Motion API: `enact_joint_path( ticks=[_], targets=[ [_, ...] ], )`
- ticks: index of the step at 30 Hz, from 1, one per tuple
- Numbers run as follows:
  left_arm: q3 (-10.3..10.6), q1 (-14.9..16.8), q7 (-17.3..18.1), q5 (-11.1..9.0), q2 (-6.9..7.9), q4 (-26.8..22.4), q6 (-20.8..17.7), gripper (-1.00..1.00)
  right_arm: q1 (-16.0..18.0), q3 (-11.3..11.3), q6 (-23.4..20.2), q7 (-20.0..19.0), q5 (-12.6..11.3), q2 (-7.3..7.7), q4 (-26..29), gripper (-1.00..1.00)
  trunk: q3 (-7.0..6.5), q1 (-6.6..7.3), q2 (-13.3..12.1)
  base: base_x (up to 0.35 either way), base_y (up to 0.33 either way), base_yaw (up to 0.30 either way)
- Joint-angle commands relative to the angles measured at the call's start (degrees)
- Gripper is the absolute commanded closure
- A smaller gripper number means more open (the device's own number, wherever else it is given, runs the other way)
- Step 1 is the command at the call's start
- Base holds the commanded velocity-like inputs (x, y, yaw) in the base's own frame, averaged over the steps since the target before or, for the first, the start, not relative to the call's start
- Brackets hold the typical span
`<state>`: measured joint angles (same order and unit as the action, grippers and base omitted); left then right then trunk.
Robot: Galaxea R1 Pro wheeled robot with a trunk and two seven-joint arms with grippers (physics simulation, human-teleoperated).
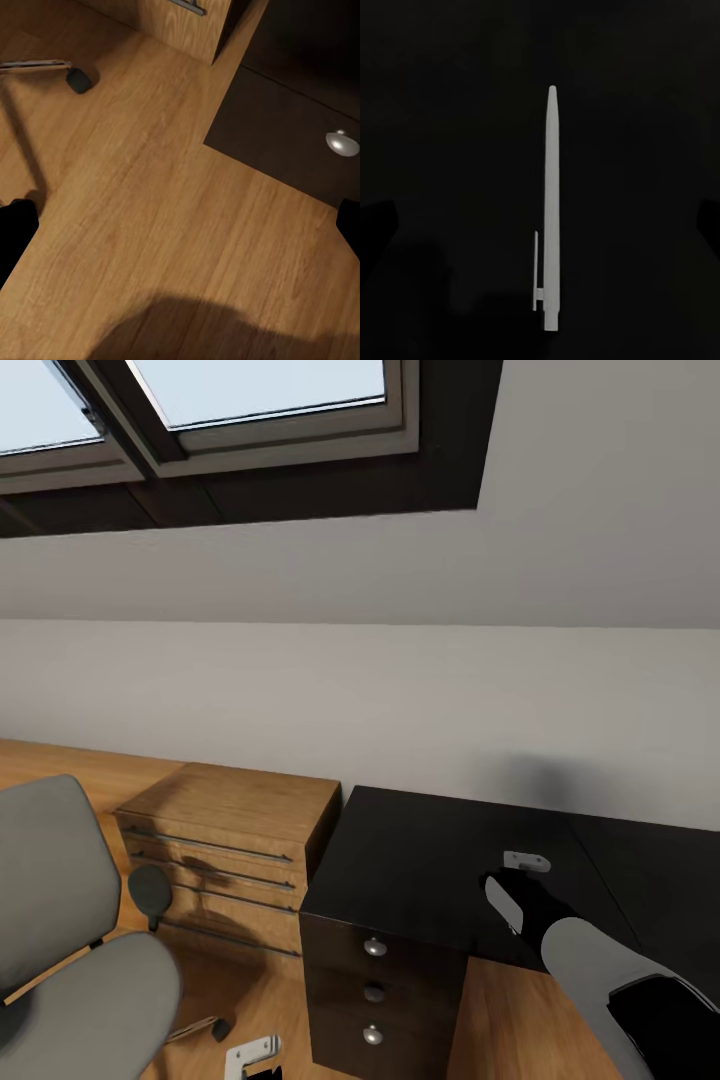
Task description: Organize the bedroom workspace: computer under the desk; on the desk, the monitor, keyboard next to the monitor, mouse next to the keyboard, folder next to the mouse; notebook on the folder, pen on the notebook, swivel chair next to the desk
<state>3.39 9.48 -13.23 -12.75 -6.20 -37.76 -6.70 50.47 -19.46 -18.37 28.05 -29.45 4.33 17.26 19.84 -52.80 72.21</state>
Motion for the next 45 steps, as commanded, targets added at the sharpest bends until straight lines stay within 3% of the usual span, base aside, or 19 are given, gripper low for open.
enact_joint_path(
  ticks=[1, 15, 25, 31, 45],
  targets=[
    [0.3, 0.02, -0.48, -0.52, 0.04, -0.12, -0.25, -1.0, 0.02, -0.49, -0.43, 0.34, -0.35, 0.06, 0.14, -1.0, 0.07, 0.0, 0.04, 0.0, 0.0, 0.0],
    [0.3, 0.02, -0.48, -0.52, 0.04, -0.12, -0.25, -1.0, 0.03, -0.49, -0.43, 0.34, -0.34, 0.06, 0.14, -1.0, 1.51, -1.76, 3.25, 0.0, 0.0, 0.0],
    [0.31, 0.02, -0.45, -0.52, 0.04, -0.12, -0.25, -1.0, 0.01, -0.49, -0.43, 0.34, -0.34, 0.06, 0.14, -1.0, 1.51, -1.76, 3.25, 0.0, 0.0, 0.0],
    [0.3, 0.02, -0.47, -0.52, 0.04, -0.12, -0.25, -1.0, -0.01, -0.49, -0.43, 0.36, -0.34, 0.06, 0.14, -1.0, 2.59, -3.08, 5.66, 0.0, 0.0, 0.0],
    [0.38, 0.02, -0.42, -0.52, 0.04, -0.12, -0.25, -1.0, 0.0, -0.49, -0.43, 0.34, -0.34, 0.06, 0.14, -1.0, 2.95, -3.52, 6.46, 0.0, 0.0, 0.0]
  ],
)
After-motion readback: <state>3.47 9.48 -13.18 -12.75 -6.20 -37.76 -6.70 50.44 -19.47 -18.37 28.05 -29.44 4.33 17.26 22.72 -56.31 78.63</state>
